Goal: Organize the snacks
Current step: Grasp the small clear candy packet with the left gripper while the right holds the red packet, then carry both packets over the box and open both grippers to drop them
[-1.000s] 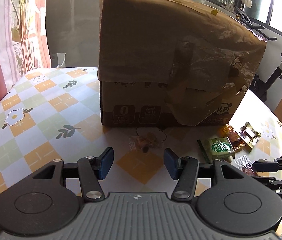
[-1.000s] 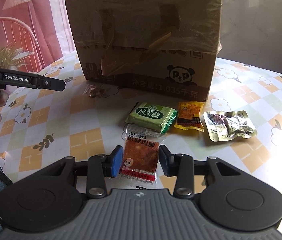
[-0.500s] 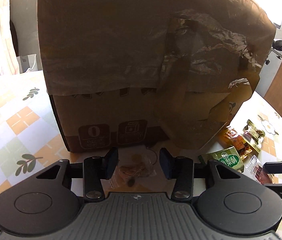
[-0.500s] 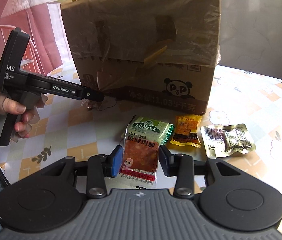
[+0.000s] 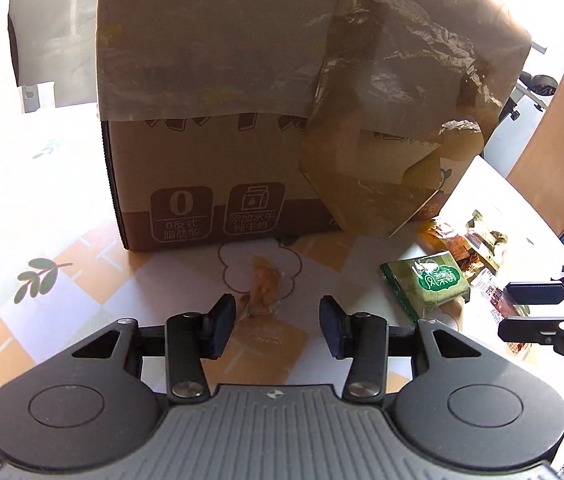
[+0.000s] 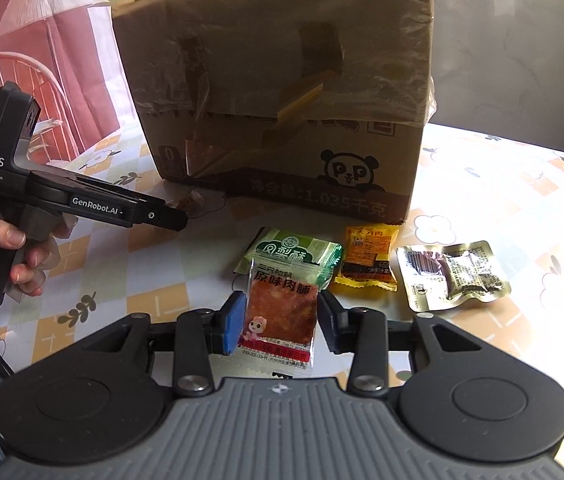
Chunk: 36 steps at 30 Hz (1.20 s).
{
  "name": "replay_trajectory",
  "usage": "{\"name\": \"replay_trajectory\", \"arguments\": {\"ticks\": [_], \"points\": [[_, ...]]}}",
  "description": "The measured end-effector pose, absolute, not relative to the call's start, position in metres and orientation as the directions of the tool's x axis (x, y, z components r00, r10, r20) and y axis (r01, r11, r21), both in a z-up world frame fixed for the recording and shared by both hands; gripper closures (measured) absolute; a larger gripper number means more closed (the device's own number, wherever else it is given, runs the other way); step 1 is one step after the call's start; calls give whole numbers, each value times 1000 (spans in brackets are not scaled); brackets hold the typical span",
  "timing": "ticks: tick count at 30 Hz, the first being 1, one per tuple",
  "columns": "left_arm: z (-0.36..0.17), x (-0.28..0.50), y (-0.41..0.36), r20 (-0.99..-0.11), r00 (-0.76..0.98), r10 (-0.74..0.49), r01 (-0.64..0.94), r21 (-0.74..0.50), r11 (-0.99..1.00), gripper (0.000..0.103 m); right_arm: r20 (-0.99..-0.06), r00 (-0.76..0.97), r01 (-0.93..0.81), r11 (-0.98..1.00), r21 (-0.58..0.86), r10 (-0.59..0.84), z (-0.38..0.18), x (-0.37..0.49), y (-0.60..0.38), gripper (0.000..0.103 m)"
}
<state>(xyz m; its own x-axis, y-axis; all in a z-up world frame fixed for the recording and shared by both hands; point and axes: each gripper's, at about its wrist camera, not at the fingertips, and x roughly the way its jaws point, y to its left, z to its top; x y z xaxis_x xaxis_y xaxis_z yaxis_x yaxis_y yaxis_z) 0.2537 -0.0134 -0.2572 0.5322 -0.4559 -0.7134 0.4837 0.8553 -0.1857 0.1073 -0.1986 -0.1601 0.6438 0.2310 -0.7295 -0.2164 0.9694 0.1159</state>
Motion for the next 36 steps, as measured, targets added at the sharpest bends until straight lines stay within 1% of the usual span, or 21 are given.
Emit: {"name": "replay_trajectory", "arguments": {"ticks": [5,7,8,9,10,15,18,26,30,33,36], "points": [[-258,264,-18,-720,558,-413,450,-156,879,54,-730,641,-225,968,114,235,-159,106,-197,61],[-257,266,-22,-721,573,-389,450,-120,885,55,-732,640,-220,969,113,231,-160,105,-198,61],[-258,265,-25,-721,583,-375,453,-94,886,58,-734,640,-216,970,113,228,-160,105,-198,61],[-258,264,-28,-718,594,-363,457,-70,887,79,-735,640,-213,970,113,226,-160,105,-199,61],[-259,262,-29,-715,600,-358,460,-57,886,85,-735,639,-211,971,113,225,-160,104,-199,61],[-260,254,-25,-714,600,-362,434,-90,897,85,-730,647,-208,972,109,220,-157,101,-200,61],[-253,242,-15,-698,610,-375,431,-105,896,85,-719,660,-208,973,105,218,-151,100,-201,61],[-200,212,16,-604,664,-440,458,-137,879,85,-640,734,-218,971,95,227,-112,98,-208,61],[-156,206,23,-521,729,-445,457,-114,882,85,-574,779,-260,963,72,253,-78,100,-206,61],[-120,211,23,-438,772,-461,464,-108,879,85,-514,798,-316,945,86,314,-47,110,-206,61],[-85,220,13,-357,804,-477,478,-91,874,85,-459,822,-358,933,41,336,-14,129,-205,61]]}}
